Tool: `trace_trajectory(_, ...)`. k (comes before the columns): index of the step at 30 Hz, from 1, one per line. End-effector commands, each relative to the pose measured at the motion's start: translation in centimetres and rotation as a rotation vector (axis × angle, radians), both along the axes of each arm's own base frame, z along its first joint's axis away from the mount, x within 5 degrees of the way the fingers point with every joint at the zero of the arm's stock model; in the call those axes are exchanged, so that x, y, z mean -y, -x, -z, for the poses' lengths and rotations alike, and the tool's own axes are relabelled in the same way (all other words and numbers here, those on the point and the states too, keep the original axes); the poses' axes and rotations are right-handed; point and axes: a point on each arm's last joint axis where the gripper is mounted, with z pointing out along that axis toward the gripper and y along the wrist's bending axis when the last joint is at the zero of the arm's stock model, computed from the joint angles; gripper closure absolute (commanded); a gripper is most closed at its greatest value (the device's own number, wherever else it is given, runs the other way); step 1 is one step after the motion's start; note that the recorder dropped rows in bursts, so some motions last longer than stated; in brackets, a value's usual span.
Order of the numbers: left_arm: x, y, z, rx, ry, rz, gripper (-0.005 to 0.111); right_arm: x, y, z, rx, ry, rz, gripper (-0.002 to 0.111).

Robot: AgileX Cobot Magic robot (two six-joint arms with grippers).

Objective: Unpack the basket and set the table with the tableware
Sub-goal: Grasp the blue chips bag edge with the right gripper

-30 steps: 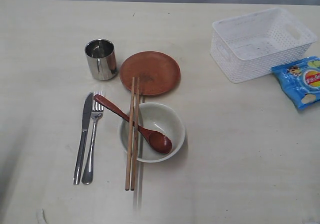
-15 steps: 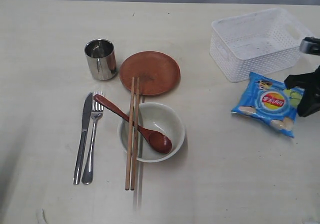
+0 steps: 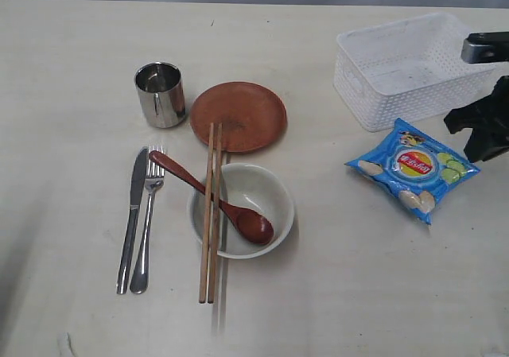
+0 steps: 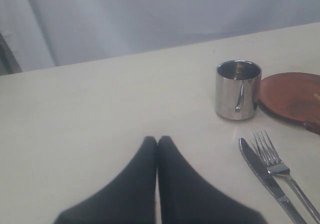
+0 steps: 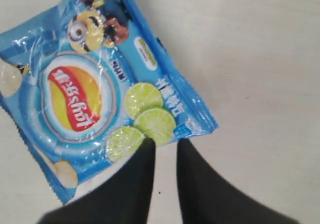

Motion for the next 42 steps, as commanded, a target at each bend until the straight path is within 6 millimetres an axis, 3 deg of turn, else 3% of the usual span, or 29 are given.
trace_trajectory(1,0.0,0.0,0.1,0.0,0.009,-0.002,0.107,0.4,-0.5,0.0,0.058,0.031,0.077,0.058)
trace_trajectory(3,0.0,0.0,0.1,0.0,0.009,-0.002,0.107,0.4,-0.8,0.5,0.063,0.025,0.096,0.043)
trace_trajectory(13,0.0,0.0,0.1,0.0,0.009,-0.002,0.107,0.3,-1.8,5.0,-0.026,0.014,0.062,0.046)
trace_trajectory(17,0.0,0.0,0.1,0.0,0.009,-0.002,0.107,-0.4,-1.7,5.2,-0.036,-0.068,-0.013,0.055)
trace_trajectory(20,0.0,0.0,0.1,0.0,0.009,-0.002,0.107,-1.4,-1.5,5.0,-0.048,-0.17,-0.072,0.068)
trace_trajectory(26,0.0,0.0,0.1,0.0,0.009,-0.002,0.107,-1.8,-1.1,4.9,-0.098,-0.211,-0.101,0.108)
trace_trajectory(35,0.0,0.0,0.1,0.0,0.009,-0.002,0.107,-2.2,-0.6,4.4,-0.126,-0.248,-0.118,0.109)
trace_trajectory(42,0.0,0.0,0.1,0.0,0.009,-0.002,0.107,-2.3,-0.5,2.5,-0.062,-0.252,-0.125,0.109)
